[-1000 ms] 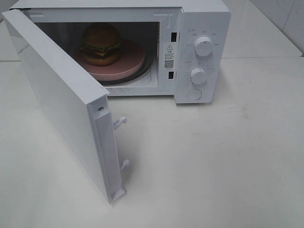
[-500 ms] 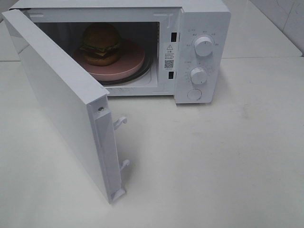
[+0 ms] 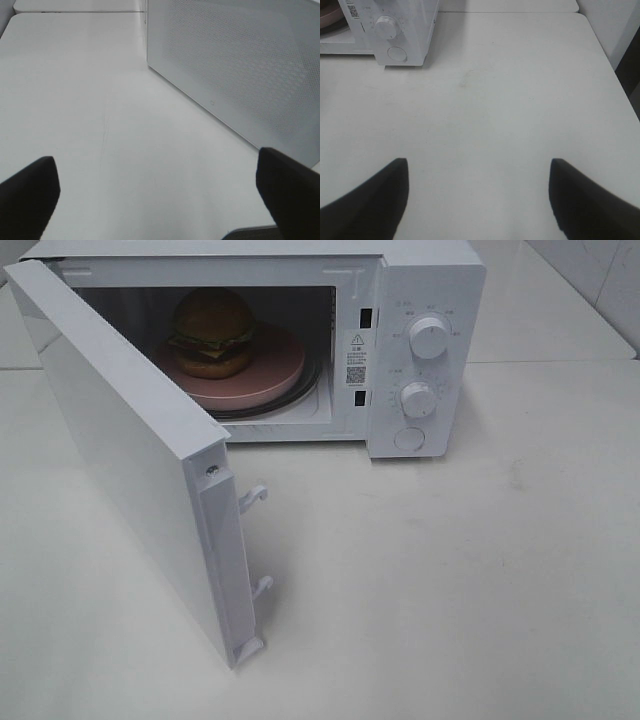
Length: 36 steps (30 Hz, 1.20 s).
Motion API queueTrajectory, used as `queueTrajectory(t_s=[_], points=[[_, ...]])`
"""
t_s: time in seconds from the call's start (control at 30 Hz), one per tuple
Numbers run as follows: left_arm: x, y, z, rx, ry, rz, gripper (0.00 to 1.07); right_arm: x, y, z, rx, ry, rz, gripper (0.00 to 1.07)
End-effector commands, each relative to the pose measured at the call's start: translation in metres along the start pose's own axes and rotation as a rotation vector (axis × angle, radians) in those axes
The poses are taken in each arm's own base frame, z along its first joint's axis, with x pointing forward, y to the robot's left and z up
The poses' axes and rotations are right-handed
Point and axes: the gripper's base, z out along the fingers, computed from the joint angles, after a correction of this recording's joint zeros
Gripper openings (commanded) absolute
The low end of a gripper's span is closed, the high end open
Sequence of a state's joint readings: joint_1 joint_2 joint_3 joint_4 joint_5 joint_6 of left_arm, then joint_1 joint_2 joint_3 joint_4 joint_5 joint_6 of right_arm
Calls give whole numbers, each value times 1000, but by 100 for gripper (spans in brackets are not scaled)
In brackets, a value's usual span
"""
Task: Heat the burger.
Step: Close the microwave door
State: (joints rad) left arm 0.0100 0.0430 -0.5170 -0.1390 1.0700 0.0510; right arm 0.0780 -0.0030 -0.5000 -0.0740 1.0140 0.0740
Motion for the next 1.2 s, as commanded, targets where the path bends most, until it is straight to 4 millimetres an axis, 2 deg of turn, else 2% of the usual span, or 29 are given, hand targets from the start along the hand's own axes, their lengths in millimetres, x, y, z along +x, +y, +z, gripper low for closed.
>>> queueTrajectory(t_s=[0.03, 1.2], points=[[-1, 0, 1, 0, 1, -6, 101, 1, 0, -3, 2, -43, -7, 75], [-1, 0, 1, 1, 1, -7, 101, 1, 0, -3, 2, -43, -7, 75]])
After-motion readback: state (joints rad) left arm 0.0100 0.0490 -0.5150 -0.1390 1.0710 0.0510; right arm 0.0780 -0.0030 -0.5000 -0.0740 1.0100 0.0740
